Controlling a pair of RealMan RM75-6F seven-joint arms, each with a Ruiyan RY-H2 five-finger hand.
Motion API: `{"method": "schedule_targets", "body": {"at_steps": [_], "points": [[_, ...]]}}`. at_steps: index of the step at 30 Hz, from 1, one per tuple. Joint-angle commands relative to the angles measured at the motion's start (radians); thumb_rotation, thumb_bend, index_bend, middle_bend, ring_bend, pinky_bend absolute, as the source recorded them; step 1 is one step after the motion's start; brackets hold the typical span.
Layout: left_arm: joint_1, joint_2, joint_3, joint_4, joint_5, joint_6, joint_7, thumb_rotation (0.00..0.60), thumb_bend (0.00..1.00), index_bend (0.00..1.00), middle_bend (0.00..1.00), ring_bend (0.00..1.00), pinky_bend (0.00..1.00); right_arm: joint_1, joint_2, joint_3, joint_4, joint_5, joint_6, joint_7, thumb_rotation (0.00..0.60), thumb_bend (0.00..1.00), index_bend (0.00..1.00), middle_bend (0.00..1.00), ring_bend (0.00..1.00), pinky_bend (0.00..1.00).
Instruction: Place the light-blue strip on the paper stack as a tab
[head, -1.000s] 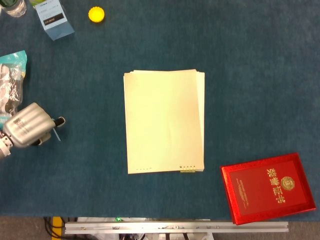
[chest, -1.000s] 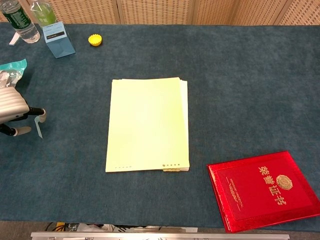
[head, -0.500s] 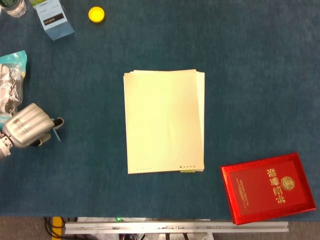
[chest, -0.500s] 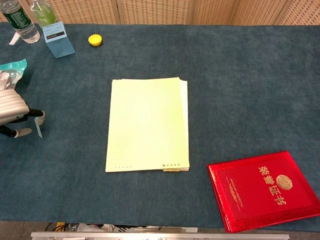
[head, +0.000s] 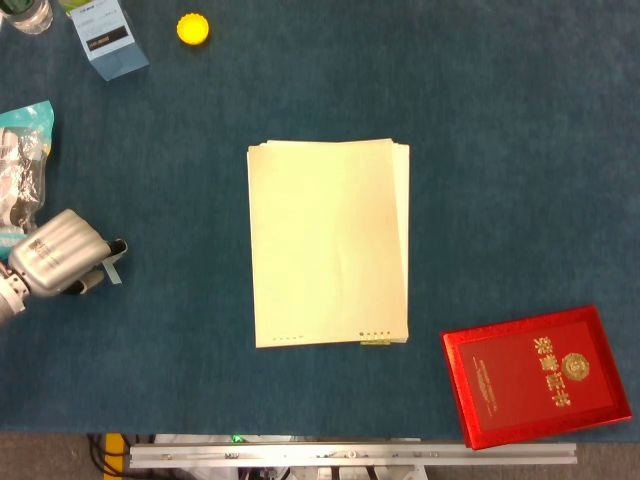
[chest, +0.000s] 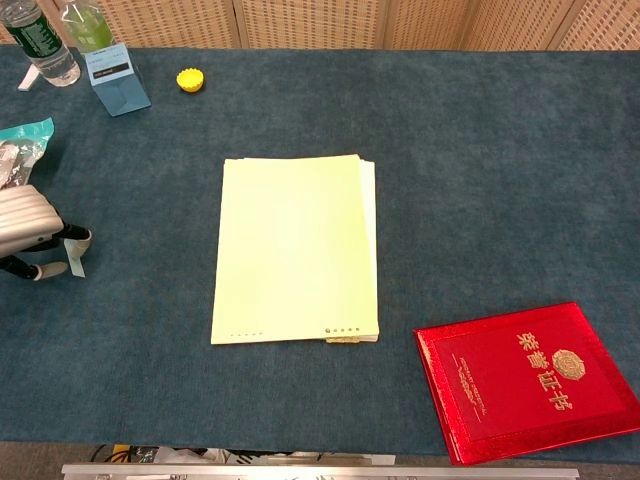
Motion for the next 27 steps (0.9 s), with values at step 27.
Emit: {"method": "schedule_targets", "body": {"at_steps": [27], "points": [[-0.008, -0.028, 0.014, 0.017, -0.019, -0.005, -0.023, 0.6, 0.34, 0.56, 0.98, 1.0, 0.99, -0.009, 0.004, 0.0, 0.008, 0.002, 0.005, 0.013, 0.6, 0.38, 0.37, 0.42, 0.48, 0.44]]}}
